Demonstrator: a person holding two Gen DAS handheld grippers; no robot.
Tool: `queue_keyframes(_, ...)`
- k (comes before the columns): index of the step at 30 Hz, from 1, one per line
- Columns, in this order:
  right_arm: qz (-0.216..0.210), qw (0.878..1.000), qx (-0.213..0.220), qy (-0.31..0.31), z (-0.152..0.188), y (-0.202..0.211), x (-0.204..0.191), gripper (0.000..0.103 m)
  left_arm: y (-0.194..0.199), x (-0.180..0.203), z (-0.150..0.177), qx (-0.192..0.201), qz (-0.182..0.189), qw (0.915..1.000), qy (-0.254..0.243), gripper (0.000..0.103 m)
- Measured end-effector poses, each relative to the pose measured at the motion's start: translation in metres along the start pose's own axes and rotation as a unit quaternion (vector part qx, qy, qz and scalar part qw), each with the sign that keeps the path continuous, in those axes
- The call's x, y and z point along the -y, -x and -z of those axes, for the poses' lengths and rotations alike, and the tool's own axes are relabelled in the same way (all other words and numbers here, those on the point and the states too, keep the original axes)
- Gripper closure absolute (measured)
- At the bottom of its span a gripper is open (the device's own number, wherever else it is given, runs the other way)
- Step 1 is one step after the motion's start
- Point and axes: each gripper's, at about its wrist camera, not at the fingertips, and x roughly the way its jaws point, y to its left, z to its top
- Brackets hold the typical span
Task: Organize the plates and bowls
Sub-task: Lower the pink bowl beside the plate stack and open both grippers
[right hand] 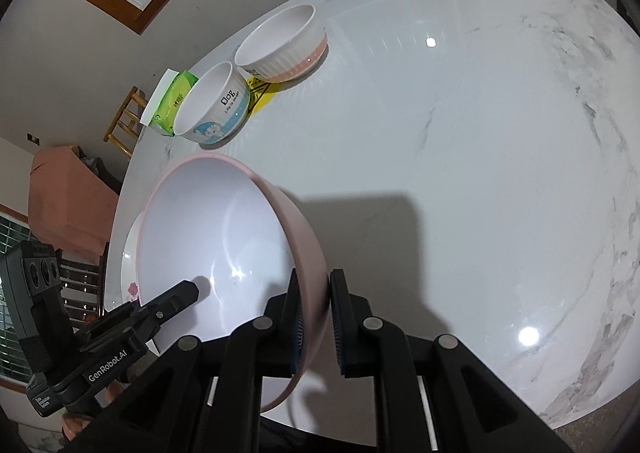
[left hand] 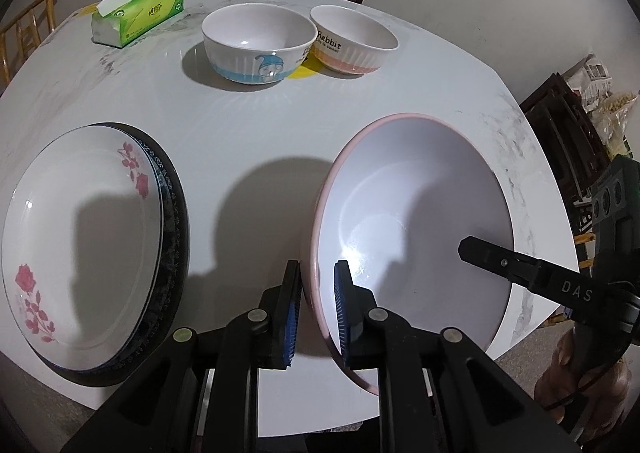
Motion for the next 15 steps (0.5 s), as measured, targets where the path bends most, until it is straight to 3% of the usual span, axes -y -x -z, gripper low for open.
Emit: queue_keyframes(15, -0.001, 1.0, 0.003, -0.005, -0.0079, -0.0037, -0.0024, 0.087, 0.0001, -0.0011, -0.0075, 0.015, -0.011, 0.9998, 0.003, 0.089)
